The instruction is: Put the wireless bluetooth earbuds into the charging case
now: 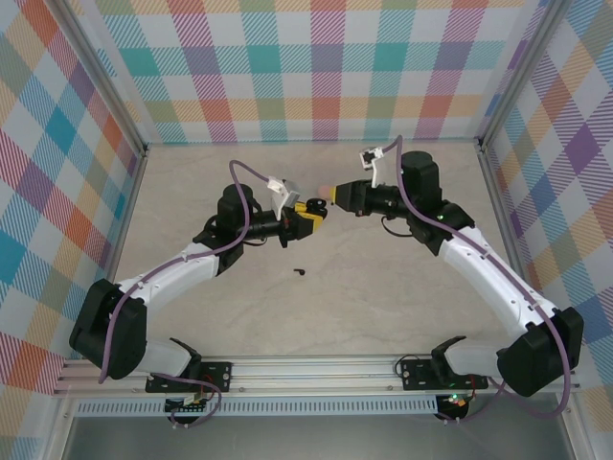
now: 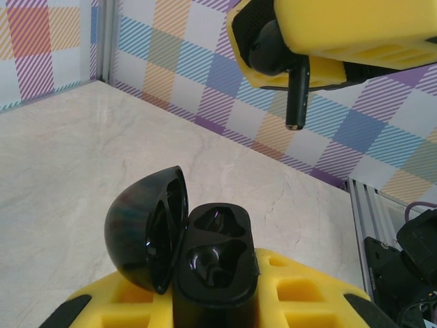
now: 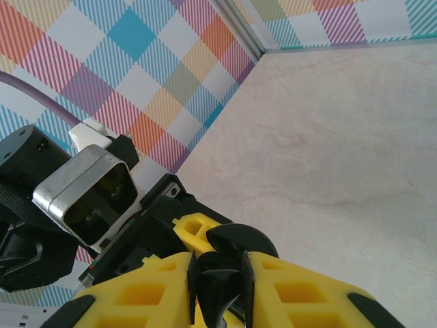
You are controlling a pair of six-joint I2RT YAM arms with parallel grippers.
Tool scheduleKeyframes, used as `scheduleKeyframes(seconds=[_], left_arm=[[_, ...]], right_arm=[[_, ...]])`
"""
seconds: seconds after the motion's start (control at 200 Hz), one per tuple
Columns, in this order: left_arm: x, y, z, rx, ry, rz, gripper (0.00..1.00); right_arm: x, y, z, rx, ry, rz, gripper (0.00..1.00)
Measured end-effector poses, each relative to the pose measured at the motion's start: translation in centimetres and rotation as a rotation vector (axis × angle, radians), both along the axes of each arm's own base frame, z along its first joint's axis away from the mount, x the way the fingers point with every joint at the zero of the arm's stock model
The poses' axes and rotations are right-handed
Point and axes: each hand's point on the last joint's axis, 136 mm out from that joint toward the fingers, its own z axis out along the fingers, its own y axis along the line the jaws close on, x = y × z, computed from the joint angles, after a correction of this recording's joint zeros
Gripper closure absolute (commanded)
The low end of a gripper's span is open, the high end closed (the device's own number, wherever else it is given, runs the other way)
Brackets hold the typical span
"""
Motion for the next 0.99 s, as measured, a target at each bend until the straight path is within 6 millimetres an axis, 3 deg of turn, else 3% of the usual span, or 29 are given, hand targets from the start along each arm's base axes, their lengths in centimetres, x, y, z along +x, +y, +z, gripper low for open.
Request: scheduleKeyframes(seconds=[0.49,0.995], left_arm=[[-0.1,-0.5,0.0,-0.004,-0.012,-0.01,0.86],[-0.2,-0.8,-0.1,0.017,-0.125,0.001,0.88]], right_arm=[[-0.8,1.6,-0.3,-0.007,-0.007,0.029,0.74],[-0.5,1.7,-0.2,-0.017,-0.022,0.0,0.74]])
